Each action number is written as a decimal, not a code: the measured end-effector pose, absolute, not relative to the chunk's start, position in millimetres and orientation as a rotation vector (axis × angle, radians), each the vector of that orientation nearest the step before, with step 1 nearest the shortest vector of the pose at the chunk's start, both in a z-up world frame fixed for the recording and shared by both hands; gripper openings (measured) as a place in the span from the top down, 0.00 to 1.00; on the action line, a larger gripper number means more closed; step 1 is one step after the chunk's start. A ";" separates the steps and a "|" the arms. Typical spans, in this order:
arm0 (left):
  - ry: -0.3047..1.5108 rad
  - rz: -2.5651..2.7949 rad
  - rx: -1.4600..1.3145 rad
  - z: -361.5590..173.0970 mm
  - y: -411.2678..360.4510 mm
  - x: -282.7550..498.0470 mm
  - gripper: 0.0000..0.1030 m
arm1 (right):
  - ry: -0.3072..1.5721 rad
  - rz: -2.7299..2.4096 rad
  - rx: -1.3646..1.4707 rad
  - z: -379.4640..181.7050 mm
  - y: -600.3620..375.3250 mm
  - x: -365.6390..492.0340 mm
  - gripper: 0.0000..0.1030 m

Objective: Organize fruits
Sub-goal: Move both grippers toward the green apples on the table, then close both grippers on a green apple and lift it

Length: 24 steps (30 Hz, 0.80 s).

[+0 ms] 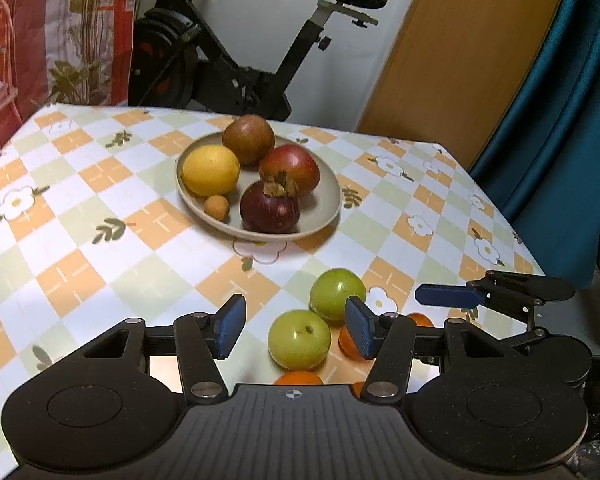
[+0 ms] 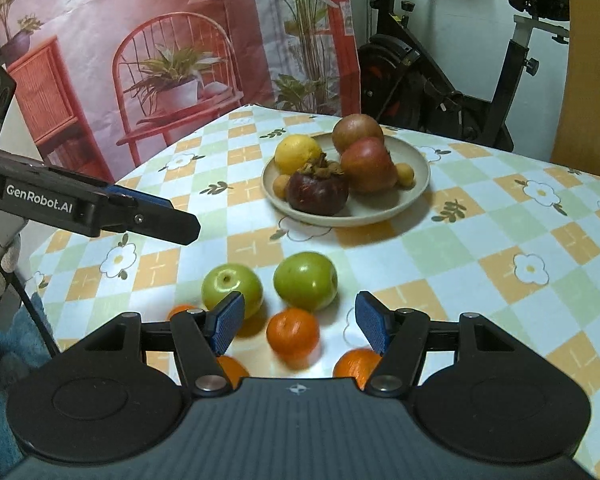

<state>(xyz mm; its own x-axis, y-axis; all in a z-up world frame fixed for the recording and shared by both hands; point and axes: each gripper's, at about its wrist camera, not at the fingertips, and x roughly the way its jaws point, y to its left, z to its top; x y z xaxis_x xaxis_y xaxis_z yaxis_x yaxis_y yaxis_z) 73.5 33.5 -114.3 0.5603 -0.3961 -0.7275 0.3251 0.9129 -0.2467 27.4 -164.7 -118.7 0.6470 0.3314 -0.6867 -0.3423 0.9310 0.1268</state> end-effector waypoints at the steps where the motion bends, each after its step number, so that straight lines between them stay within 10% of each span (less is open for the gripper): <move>1: 0.882 -0.425 -0.091 -115.4 33.3 73.9 0.45 | 0.779 0.379 -0.018 -119.6 -164.6 27.4 0.37; 24: 1.069 -0.534 -0.168 -160.0 -14.8 147.7 0.49 | 0.866 0.396 0.096 -149.9 -165.6 81.3 0.47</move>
